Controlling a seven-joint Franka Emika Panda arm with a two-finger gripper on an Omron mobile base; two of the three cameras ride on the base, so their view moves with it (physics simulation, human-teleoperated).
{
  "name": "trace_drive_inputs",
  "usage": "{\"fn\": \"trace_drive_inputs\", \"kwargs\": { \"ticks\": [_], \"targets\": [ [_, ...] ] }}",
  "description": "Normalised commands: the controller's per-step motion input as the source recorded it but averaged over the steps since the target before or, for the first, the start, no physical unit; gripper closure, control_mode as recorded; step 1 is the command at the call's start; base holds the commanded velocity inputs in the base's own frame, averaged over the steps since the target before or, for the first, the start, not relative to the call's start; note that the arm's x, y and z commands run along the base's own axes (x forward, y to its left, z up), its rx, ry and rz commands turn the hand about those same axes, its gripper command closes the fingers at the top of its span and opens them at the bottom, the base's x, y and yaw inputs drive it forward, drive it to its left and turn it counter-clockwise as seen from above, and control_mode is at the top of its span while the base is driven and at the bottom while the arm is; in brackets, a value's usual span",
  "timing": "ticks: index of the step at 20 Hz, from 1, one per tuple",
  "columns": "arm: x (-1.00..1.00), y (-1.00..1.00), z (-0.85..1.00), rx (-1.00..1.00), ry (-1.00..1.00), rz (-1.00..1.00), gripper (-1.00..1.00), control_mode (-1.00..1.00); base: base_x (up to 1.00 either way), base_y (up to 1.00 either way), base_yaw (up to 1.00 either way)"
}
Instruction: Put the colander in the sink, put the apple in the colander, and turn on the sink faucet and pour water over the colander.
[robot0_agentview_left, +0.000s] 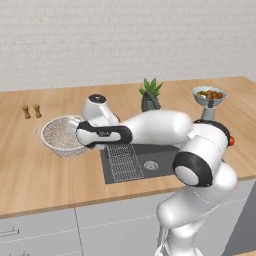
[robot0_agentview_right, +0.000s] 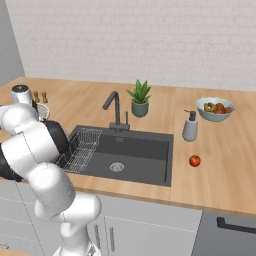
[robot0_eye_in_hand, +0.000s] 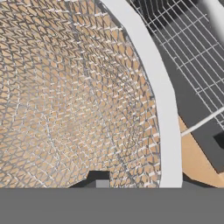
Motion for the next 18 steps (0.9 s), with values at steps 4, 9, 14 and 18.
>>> {"fn": "trace_drive_inputs", "kwargs": {
  "ticks": [4,9,14,18],
  "targets": [
    [-0.35,-0.34,0.44,0.00,0.01,0.00,1.00,-1.00,0.00,0.00,0.00],
    [-0.38,-0.40,0.22,0.00,0.00,0.00,1.00,-1.00,0.00,0.00,0.00],
    [-0.37,-0.45,0.05,-0.02,0.00,0.00,1.00,-1.00,0.00,0.00,0.00],
    [-0.31,-0.50,0.10,0.00,0.00,0.00,1.00,-1.00,0.00,0.00,0.00]
  ]
}}
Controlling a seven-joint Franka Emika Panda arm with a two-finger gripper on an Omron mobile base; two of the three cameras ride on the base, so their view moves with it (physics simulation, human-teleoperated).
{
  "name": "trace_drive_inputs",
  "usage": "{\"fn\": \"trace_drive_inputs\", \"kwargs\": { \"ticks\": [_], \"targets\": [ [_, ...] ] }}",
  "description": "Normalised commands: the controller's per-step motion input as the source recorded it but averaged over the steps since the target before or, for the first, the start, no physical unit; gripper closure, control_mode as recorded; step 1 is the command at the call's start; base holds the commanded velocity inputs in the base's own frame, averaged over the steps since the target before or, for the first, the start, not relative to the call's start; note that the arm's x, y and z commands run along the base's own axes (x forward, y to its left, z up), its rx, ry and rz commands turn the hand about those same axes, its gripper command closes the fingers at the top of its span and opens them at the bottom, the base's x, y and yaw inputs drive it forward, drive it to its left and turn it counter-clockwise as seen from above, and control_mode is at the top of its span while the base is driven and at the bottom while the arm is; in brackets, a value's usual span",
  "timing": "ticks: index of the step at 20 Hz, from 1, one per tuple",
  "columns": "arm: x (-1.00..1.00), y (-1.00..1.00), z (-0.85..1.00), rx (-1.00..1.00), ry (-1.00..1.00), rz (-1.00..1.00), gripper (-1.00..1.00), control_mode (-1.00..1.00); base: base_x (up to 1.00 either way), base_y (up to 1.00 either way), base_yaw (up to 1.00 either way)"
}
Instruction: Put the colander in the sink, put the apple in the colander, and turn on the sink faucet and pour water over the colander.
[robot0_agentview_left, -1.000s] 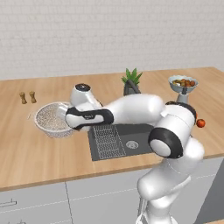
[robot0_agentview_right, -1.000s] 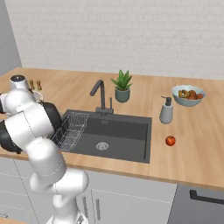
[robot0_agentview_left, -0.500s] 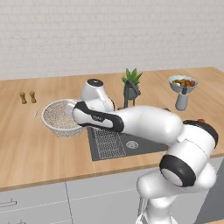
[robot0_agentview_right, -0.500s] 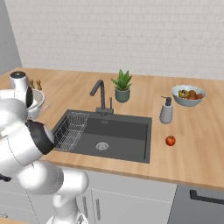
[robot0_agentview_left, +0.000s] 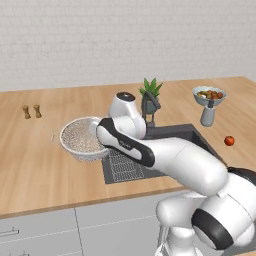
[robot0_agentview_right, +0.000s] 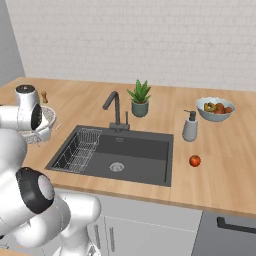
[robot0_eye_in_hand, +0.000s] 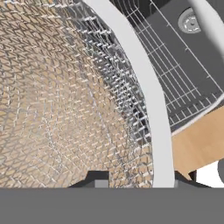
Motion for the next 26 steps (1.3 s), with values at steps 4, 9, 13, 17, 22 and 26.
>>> {"fn": "trace_drive_inputs", "kwargs": {
  "ticks": [4,9,13,17,22,26],
  "targets": [
    [-0.26,-0.49,0.09,0.00,0.00,0.00,1.00,-1.00,0.00,0.00,0.00],
    [-0.33,-0.40,0.07,0.00,0.00,0.00,1.00,-1.00,0.00,0.00,0.00],
    [-0.31,-0.23,0.01,-0.06,0.00,0.00,1.00,-1.00,0.00,0.00,0.00],
    [-0.27,-0.28,0.00,-0.06,0.00,0.00,1.00,-1.00,0.00,0.00,0.00],
    [-0.23,-0.29,0.00,-0.06,0.00,0.00,1.00,-1.00,0.00,0.00,0.00],
    [-0.19,-0.40,0.00,-0.05,0.00,0.00,1.00,-1.00,0.00,0.00,0.00]
  ]
}}
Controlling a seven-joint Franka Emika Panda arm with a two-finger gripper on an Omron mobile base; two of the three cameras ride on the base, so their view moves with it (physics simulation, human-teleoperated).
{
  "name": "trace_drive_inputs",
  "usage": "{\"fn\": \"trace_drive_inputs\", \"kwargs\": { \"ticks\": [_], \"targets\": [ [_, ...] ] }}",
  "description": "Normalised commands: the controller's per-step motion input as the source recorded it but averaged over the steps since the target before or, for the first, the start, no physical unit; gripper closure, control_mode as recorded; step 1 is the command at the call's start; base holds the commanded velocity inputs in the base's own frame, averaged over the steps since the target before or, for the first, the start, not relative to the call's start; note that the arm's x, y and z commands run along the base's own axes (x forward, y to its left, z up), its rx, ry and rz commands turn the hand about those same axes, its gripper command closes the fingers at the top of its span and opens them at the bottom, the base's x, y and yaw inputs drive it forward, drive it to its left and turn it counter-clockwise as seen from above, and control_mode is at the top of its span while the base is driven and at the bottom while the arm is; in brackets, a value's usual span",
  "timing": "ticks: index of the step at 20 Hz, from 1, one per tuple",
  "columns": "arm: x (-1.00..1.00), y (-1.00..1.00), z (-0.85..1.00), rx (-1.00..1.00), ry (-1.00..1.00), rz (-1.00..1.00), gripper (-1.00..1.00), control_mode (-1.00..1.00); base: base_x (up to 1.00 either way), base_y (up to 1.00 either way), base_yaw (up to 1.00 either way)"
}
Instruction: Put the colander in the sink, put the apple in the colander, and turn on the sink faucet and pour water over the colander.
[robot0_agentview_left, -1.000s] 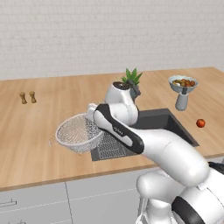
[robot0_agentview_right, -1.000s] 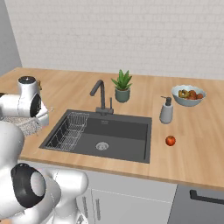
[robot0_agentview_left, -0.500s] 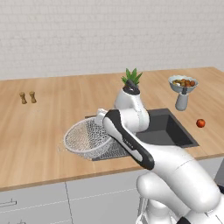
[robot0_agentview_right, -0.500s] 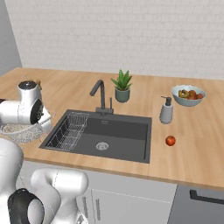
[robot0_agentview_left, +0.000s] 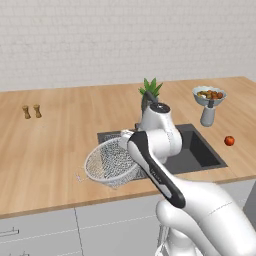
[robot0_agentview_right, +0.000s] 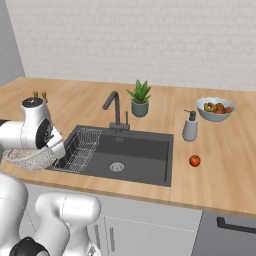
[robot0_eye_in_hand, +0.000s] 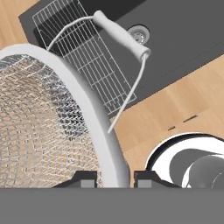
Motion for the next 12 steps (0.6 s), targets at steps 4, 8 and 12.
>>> {"fn": "trace_drive_inputs", "kwargs": {
  "ticks": [4,8,12],
  "targets": [
    [-0.10,-0.57,0.01,-0.01,0.00,0.00,1.00,-1.00,0.00,0.00,0.00],
    [0.00,-0.68,0.00,0.00,0.00,0.00,1.00,-1.00,0.00,0.00,0.00],
    [0.16,-0.69,0.00,0.00,0.00,0.00,1.00,-1.00,0.00,0.00,0.00]
  ]
}}
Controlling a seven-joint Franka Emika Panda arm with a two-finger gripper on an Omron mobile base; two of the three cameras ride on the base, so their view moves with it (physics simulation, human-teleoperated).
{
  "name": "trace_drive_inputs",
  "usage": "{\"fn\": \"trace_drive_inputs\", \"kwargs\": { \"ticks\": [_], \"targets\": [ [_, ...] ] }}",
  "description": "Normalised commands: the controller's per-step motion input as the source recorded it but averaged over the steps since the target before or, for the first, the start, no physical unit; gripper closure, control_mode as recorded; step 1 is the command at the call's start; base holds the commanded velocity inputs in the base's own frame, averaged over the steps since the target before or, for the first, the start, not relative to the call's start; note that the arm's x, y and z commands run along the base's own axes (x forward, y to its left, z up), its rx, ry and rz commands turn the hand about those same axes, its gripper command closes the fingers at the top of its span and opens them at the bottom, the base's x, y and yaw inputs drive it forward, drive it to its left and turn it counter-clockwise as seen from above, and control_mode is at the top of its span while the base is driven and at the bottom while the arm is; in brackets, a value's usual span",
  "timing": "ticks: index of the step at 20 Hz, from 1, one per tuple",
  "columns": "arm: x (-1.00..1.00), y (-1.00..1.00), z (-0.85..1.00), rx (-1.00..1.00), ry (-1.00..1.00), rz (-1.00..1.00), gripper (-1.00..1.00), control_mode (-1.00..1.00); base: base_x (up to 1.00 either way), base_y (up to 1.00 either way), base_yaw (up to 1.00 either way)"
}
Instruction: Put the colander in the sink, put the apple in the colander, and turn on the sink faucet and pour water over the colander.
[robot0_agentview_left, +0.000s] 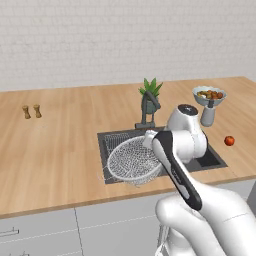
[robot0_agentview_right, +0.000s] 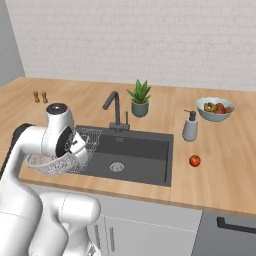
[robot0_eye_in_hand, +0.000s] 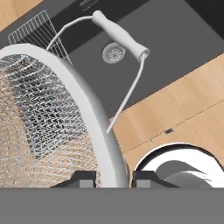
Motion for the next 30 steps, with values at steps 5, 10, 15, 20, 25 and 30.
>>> {"fn": "trace_drive_inputs", "kwargs": {
  "ticks": [5,10,15,20,25,30],
  "targets": [
    [0.40,-0.69,-0.03,0.00,0.01,0.00,1.00,-1.00,0.00,0.00,0.00],
    [0.46,-0.68,-0.02,0.02,0.00,0.01,1.00,-1.00,0.00,0.00,0.00],
    [0.47,-0.64,-0.01,0.15,0.00,0.09,1.00,-1.00,0.00,0.00,0.00],
    [0.49,-0.26,-0.12,0.11,0.03,0.05,1.00,-1.00,0.00,0.00,0.00],
    [0.50,-0.36,-0.12,0.10,0.11,0.04,1.00,-1.00,0.00,0.00,0.00],
    [0.38,-0.50,-0.11,0.09,0.18,0.03,1.00,-1.00,0.00,0.00,0.00]
  ]
}}
